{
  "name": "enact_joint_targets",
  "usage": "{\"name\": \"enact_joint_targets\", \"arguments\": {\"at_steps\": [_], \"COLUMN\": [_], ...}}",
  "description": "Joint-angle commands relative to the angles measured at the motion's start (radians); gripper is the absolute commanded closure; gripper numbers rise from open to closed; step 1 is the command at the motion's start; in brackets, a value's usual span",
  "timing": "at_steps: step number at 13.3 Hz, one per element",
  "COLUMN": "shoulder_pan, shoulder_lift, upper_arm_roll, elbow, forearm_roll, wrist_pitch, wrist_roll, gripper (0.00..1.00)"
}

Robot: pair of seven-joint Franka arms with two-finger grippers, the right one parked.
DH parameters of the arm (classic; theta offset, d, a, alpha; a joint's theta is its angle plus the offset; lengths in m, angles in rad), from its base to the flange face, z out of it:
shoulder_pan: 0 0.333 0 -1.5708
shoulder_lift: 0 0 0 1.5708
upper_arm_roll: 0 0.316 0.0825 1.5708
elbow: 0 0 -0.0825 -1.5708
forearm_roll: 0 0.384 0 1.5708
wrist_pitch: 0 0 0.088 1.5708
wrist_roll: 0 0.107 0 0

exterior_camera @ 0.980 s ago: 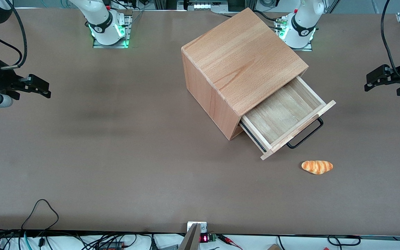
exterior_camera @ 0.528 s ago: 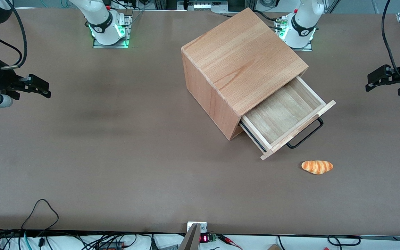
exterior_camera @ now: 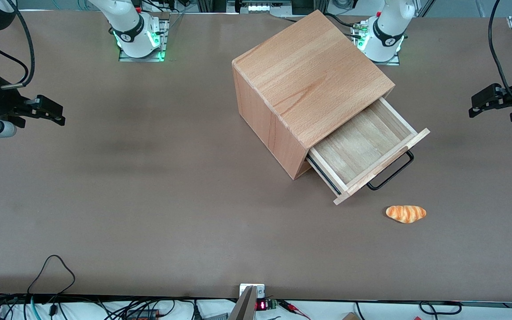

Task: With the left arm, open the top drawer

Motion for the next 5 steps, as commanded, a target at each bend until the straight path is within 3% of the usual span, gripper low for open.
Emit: {"name": "enact_joint_targets", "arguments": {"at_steps": [1, 5], "shoulder_pan": [-0.009, -0.009], "shoulder_lift": [-0.010, -0.010], "upper_arm_roll": [0.001, 0.001], "elbow": [-0.005, -0.004], "forearm_roll": [0.006, 0.006], "wrist_pitch": [-0.004, -0.018], "wrist_roll": [-0.057, -0.047], "gripper": [0.00, 0.00]}}
